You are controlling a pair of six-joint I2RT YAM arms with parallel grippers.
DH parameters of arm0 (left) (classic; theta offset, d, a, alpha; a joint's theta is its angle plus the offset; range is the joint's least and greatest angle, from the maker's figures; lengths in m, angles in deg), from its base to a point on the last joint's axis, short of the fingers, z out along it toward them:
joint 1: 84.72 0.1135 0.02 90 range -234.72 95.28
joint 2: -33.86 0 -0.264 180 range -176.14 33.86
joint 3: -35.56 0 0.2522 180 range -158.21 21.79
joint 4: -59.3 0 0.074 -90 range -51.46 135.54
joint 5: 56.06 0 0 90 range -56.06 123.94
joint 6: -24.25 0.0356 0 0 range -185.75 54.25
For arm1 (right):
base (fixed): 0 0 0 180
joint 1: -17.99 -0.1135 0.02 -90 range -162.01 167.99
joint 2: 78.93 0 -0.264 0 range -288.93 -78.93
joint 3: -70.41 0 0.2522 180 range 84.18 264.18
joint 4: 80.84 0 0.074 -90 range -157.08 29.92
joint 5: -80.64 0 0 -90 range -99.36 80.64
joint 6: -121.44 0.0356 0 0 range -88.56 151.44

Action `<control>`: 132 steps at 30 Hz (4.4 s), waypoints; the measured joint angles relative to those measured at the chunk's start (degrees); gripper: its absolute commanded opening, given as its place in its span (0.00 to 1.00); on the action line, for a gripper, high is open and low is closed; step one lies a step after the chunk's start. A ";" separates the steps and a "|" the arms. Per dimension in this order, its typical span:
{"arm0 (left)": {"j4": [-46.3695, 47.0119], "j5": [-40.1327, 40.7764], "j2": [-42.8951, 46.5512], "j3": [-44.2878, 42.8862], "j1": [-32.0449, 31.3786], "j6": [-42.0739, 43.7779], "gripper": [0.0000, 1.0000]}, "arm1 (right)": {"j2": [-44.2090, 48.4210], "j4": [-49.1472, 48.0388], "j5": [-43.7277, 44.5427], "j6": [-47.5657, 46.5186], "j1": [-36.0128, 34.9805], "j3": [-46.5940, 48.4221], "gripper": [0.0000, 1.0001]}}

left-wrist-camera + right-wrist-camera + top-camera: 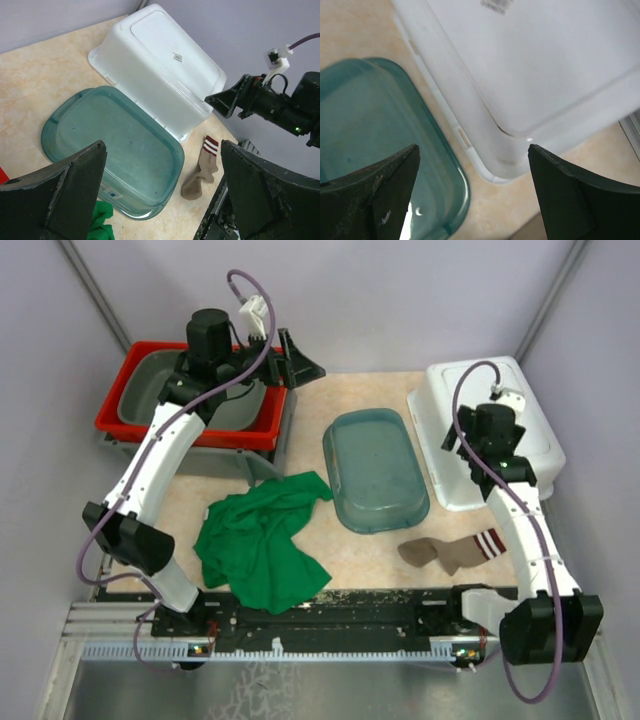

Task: Turn the large container upside down

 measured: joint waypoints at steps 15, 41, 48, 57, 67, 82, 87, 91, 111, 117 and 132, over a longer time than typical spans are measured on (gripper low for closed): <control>-0.13 0.81 -3.78 0.46 0.00 -1.14 1.00 | 0.96 3.41 6.93 12.44 -0.02 -18.62 0.92; -2.95 2.34 -8.22 -1.44 -0.02 -0.42 1.00 | -5.84 -3.96 1.27 24.63 -4.74 -8.28 0.94; -2.56 2.62 -8.07 -1.07 -0.02 -0.42 1.00 | -9.49 -7.08 -2.58 22.08 -9.40 -0.59 0.94; -1.86 4.81 -2.99 6.01 -0.02 0.07 1.00 | -35.26 -4.33 3.61 18.25 -10.69 28.06 0.95; -1.25 5.79 2.05 8.57 -0.02 1.40 1.00 | -60.43 0.74 8.31 16.72 -10.73 48.83 0.97; -1.38 5.92 2.49 8.87 -0.02 1.55 1.00 | -63.54 5.33 24.20 19.56 -9.40 54.80 0.98; -1.40 5.53 2.43 8.87 -0.02 1.53 1.00 | -63.54 5.42 24.59 19.74 -8.85 54.80 0.98; -1.40 5.25 2.16 8.87 -0.02 1.53 1.00 | -63.82 5.55 23.74 18.32 -8.83 55.76 0.98; -5.03 15.76 4.22 8.50 1.16 2.56 1.00 | -26.64 -8.92 -19.15 7.48 -23.67 18.73 0.95; -6.86 20.31 7.39 5.01 5.31 1.44 1.00 | -19.15 -1.75 -22.10 6.14 -31.91 12.31 0.95; -1.62 32.63 14.58 5.16 6.03 -2.01 1.00 | -18.64 10.97 -25.03 5.60 -37.48 2.12 0.97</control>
